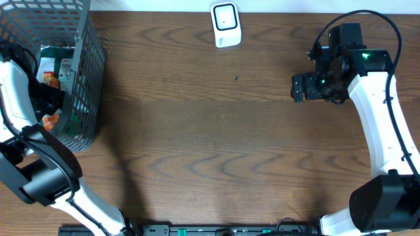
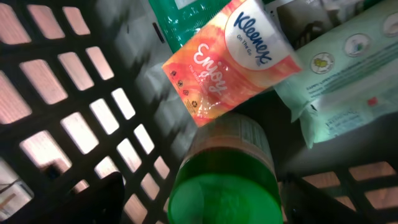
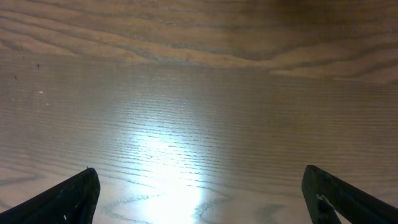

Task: Scan the item barcode
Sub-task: 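Grasp the green-capped bottle in the basket with the left gripper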

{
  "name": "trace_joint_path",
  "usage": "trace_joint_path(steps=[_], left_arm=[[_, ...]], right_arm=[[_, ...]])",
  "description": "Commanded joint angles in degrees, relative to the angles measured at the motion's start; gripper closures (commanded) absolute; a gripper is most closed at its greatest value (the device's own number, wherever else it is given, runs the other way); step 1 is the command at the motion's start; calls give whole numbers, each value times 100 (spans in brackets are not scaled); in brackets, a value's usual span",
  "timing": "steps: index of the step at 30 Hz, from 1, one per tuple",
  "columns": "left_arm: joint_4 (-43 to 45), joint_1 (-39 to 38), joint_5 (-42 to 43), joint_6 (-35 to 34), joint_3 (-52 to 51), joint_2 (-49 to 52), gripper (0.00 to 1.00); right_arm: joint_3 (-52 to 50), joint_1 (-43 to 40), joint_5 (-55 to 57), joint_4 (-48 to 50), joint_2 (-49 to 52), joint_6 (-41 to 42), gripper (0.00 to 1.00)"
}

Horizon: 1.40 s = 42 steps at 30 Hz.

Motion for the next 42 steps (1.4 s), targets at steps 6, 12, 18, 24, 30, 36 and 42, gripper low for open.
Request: trace_joint_path(steps=[6, 12, 18, 24, 30, 36, 42], left_arm=[[302, 17, 223, -131, -518, -9, 19], [485, 13, 267, -133, -793, -9, 19], [726, -81, 264, -133, -1060, -9, 19], [815, -144, 267, -133, -1145, -26, 25], [839, -107, 264, -131, -1003, -249, 32], [907, -105, 262, -131, -938, -715, 39], [1150, -105, 262, -129, -938, -1211, 40]], right_arm=[[101, -109, 52, 0, 9, -85, 1], [101, -109, 52, 0, 9, -85, 1], [101, -109, 52, 0, 9, -85, 1], [101, -109, 52, 0, 9, -85, 1], [101, -109, 52, 0, 9, -85, 1], [101, -109, 52, 0, 9, -85, 1], [101, -109, 52, 0, 9, -85, 1]])
